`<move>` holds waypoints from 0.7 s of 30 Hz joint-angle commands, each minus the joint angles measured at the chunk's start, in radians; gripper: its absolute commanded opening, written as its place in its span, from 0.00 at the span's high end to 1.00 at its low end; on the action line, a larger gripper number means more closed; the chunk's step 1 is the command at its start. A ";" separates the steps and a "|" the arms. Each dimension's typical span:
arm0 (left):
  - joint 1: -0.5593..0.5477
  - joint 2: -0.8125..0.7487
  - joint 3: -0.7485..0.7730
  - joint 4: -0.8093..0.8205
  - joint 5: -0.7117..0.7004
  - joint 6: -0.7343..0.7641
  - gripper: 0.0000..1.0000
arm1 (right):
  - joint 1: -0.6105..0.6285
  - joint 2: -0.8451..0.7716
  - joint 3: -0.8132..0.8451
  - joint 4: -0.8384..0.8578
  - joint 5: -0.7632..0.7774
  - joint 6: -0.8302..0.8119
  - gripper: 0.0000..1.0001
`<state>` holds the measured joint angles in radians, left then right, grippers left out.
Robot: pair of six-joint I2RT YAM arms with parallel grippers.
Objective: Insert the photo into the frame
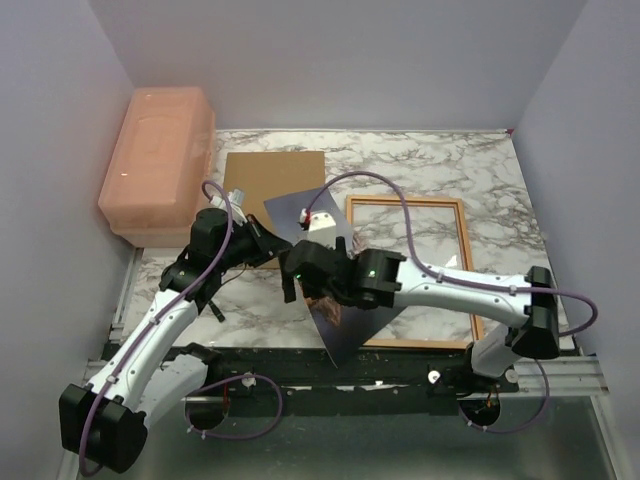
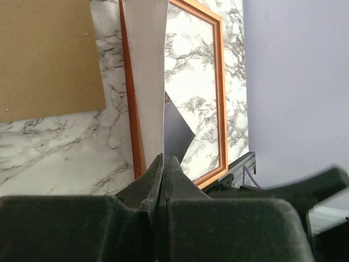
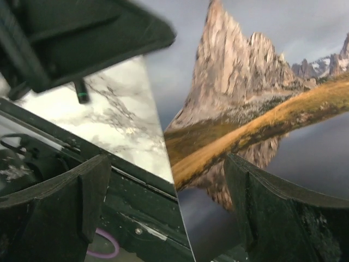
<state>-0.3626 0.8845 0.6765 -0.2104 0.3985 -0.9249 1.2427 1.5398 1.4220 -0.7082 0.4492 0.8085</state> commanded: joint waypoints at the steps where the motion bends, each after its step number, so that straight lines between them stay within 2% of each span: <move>1: -0.005 -0.013 0.034 -0.153 -0.063 -0.007 1.00 | 0.128 0.165 0.163 -0.208 0.301 0.076 0.07; 5: -0.005 -0.036 0.038 -0.163 -0.062 -0.018 1.00 | 0.206 0.343 0.342 -0.429 0.463 0.208 0.09; 9: -0.005 -0.048 0.040 -0.167 -0.063 -0.020 1.00 | 0.233 0.501 0.514 -0.698 0.573 0.377 0.13; 17: -0.005 -0.058 0.034 -0.154 -0.042 -0.031 1.00 | 0.237 0.505 0.467 -0.709 0.608 0.417 0.20; 20: -0.005 -0.065 0.030 -0.142 -0.038 -0.037 1.00 | 0.236 0.506 0.446 -0.708 0.613 0.410 0.27; 21: -0.005 -0.067 0.029 -0.142 -0.036 -0.040 1.00 | 0.236 0.509 0.443 -0.709 0.614 0.410 0.32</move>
<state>-0.3626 0.8448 0.6956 -0.3550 0.3557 -0.9501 1.4757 2.0640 1.8931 -1.3647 0.9874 1.1641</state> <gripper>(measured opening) 0.009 0.746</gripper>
